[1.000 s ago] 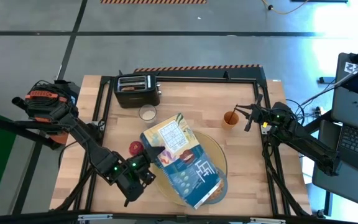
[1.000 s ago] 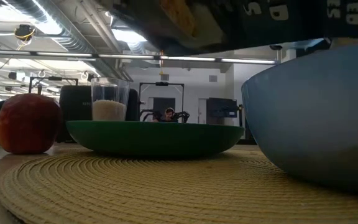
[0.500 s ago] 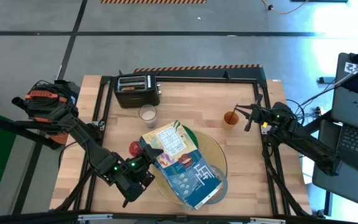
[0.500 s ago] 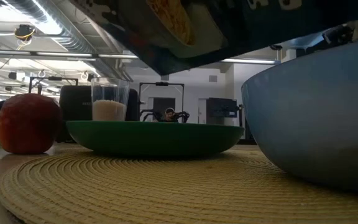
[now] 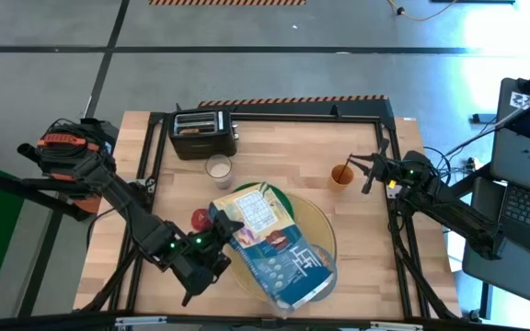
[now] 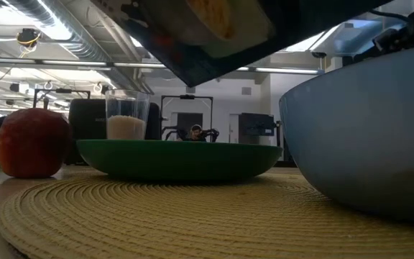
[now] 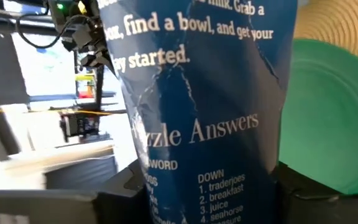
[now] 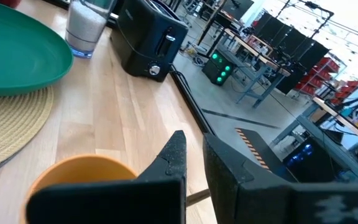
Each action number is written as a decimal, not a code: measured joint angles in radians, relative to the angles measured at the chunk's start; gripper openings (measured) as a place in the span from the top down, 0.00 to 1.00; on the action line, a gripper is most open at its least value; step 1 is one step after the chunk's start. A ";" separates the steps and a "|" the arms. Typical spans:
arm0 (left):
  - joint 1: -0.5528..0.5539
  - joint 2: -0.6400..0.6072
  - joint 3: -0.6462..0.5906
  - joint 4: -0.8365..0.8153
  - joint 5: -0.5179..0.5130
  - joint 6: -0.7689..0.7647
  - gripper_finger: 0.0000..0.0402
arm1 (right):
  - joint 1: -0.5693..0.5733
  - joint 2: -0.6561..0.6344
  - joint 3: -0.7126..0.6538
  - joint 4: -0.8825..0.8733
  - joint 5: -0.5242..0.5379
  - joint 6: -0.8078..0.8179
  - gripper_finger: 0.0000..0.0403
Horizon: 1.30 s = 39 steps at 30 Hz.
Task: Arrange a breakfast setting
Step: Pour the cereal into the blue bowl
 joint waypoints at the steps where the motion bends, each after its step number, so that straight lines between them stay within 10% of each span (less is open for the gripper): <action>1: 0.005 0.000 0.014 -0.016 0.020 -0.003 0.58 | 0.000 0.000 0.000 0.000 0.005 0.000 0.92; 17: 0.116 -0.001 0.210 -0.183 0.277 0.137 0.59 | 0.000 0.000 0.000 -0.001 0.010 -0.001 0.92; 39: 0.196 0.238 0.500 -0.450 0.152 0.358 0.59 | 0.000 0.000 0.000 -0.002 0.013 -0.007 0.92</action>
